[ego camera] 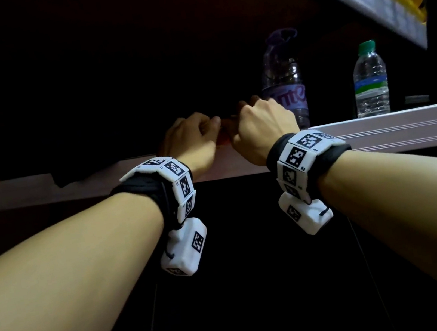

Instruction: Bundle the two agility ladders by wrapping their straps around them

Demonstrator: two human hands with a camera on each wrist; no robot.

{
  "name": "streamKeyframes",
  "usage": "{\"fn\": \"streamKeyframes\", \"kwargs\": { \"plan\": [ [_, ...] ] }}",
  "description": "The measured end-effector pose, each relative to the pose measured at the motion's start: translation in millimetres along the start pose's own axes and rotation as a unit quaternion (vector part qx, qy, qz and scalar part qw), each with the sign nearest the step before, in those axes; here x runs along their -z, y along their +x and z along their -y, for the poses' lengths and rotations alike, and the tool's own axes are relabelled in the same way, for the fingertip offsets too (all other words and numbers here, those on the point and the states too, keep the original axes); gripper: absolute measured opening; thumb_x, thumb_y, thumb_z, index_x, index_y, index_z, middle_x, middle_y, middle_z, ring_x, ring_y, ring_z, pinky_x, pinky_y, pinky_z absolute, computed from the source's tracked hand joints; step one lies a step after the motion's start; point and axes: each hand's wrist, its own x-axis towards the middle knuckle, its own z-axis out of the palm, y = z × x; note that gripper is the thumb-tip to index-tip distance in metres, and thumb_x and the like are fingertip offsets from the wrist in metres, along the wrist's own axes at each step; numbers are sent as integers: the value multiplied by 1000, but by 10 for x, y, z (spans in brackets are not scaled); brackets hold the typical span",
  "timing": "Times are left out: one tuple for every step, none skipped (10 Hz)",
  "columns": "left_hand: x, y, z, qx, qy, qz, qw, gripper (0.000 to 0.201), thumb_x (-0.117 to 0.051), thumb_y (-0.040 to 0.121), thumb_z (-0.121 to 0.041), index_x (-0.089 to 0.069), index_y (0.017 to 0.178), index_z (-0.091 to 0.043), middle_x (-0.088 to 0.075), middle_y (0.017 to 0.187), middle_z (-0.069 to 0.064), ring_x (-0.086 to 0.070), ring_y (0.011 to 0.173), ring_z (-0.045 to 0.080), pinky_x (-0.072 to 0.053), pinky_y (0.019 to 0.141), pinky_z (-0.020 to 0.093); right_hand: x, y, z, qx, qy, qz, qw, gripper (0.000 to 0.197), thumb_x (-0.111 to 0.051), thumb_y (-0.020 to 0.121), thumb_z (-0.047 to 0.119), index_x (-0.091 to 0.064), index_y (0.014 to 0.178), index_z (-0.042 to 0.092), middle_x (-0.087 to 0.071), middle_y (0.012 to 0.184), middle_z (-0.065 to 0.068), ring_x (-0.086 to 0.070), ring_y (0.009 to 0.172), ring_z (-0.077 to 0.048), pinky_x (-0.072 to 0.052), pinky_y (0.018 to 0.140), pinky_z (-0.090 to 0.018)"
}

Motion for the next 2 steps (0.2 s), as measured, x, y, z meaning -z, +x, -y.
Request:
{"fn": "streamKeyframes", "kwargs": {
  "plan": [
    [196, -235, -62, 28, 12, 45, 999, 39, -43, 103, -52, -63, 126, -28, -60, 131, 5, -55, 123, 27, -42, 97, 33, 127, -131, 76, -10, 17, 0, 1000, 38, -52, 89, 29, -54, 118, 5, -56, 120, -17, -52, 111, -38, -36, 72, -38],
    [339, -410, -111, 24, 30, 84, 996, 41, -45, 104, -50, -64, 127, -22, -65, 123, 3, -59, 115, 24, -42, 87, 30, 218, -248, 87, -6, 27, -17, 999, 39, -48, 95, 36, -53, 118, 5, -55, 121, -16, -52, 112, -37, -35, 73, -38]
  ]
}}
